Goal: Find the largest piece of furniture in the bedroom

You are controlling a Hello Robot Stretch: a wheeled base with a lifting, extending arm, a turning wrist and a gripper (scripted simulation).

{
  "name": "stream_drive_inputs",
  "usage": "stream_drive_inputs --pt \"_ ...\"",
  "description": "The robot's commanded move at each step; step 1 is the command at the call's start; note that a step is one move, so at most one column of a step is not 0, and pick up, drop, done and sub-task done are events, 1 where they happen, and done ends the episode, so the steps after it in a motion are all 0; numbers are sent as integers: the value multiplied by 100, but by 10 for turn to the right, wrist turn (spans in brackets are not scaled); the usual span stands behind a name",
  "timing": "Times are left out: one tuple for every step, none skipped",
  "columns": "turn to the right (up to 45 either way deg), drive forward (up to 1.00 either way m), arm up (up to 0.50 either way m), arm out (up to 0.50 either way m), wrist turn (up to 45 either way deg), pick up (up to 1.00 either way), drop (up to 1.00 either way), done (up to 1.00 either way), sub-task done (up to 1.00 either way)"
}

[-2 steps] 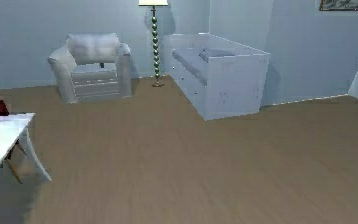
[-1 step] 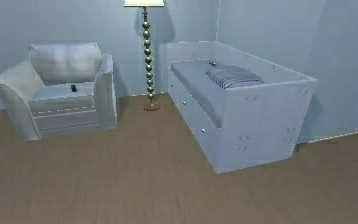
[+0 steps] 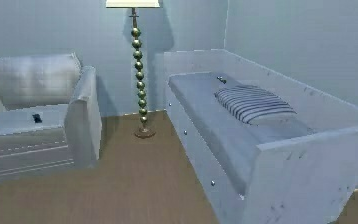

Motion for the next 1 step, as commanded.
stream_drive_inputs --pt "120 0 0 0 0 0 0 0 0"
